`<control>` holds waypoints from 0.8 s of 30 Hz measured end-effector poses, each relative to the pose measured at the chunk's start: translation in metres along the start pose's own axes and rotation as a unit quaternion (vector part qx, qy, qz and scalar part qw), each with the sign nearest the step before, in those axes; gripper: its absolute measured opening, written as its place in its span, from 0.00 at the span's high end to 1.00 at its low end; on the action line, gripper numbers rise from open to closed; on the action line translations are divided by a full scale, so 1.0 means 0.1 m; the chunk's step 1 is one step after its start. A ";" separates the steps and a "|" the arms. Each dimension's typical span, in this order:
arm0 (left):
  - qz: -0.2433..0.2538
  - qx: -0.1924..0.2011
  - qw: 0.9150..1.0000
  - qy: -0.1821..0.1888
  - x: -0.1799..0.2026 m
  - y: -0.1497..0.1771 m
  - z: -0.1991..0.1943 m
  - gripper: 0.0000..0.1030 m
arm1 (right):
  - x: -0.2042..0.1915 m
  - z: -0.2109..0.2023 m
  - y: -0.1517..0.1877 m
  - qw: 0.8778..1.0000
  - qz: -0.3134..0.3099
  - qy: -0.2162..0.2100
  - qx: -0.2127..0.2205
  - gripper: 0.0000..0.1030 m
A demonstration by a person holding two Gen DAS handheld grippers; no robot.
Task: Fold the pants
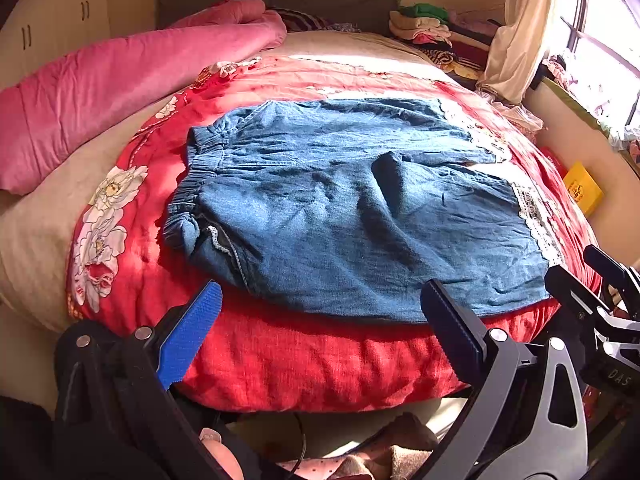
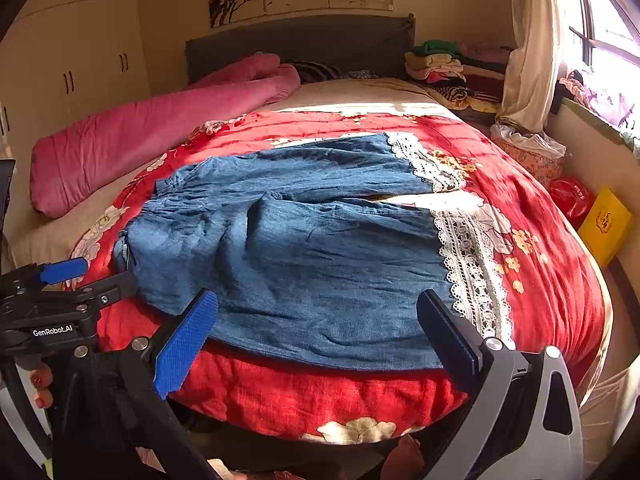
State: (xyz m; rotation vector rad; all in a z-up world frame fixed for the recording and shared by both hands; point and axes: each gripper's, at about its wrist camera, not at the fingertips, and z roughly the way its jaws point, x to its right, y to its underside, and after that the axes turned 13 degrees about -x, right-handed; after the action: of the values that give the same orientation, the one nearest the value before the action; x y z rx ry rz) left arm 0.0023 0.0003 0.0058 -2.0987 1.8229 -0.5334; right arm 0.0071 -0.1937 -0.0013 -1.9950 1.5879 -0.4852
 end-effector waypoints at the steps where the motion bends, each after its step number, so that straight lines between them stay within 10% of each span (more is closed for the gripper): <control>1: 0.000 0.000 1.000 0.000 0.00 0.00 0.00 0.09 | 0.00 0.00 0.00 1.000 0.000 0.000 0.000 0.04; 24: -0.003 0.003 1.000 0.000 -0.04 -0.02 -0.03 0.09 | -0.02 0.01 0.01 1.000 -0.001 0.001 -0.001 0.04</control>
State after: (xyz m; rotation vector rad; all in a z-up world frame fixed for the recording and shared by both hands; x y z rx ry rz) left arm 0.0026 0.0043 0.0093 -2.1010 1.8140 -0.5380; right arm 0.0064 -0.1918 -0.0022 -1.9987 1.5877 -0.4878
